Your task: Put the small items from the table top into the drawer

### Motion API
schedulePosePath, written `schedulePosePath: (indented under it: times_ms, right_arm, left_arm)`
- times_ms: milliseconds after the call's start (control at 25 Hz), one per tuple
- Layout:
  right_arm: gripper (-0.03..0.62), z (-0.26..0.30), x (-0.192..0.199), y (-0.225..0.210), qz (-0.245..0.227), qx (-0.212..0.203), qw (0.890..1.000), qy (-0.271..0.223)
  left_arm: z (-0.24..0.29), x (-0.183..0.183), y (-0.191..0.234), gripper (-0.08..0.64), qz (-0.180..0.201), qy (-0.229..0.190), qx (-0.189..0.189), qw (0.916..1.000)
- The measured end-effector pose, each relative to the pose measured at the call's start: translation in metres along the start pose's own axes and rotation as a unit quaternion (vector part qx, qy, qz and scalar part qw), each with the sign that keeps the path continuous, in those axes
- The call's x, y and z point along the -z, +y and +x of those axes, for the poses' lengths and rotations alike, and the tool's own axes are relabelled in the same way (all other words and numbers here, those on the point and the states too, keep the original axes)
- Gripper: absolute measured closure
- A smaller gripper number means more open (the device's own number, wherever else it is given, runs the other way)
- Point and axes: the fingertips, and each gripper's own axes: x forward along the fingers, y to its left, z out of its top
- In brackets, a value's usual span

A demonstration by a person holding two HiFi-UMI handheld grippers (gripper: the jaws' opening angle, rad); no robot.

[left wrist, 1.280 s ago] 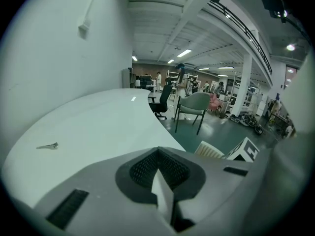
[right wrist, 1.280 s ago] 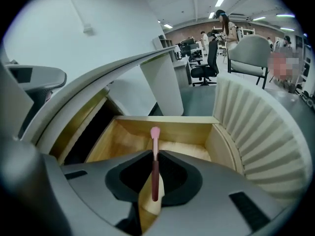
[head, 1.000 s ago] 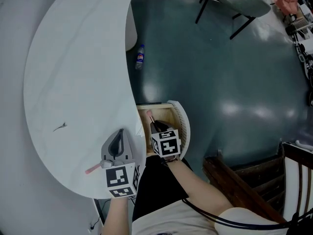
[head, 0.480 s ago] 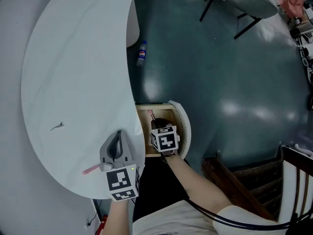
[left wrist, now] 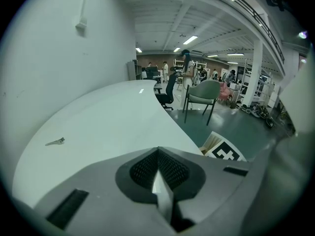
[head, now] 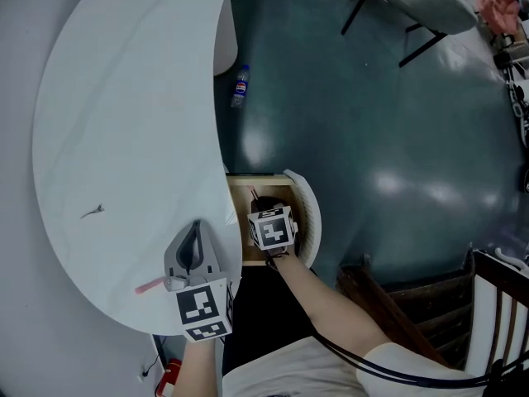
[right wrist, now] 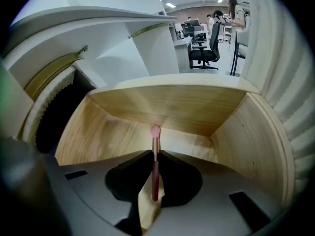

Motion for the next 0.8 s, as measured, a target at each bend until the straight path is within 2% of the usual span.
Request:
schedulePosePath:
  times_ms: [480, 800]
  right_arm:
    - [0.531, 0.012, 0.006, -0.003, -0.006, 0.01, 0.999, 0.033]
    - [0.531, 0.012, 0.004, -0.004, -0.006, 0.003, 1.0, 0.017]
  left_arm:
    - [0.003, 0.001, 0.002, 0.525, -0.006, 0.005, -0.003, 1.0]
    - [0.002, 0.002, 0.005, 0.525, -0.001, 0.003, -0.004, 1.0]
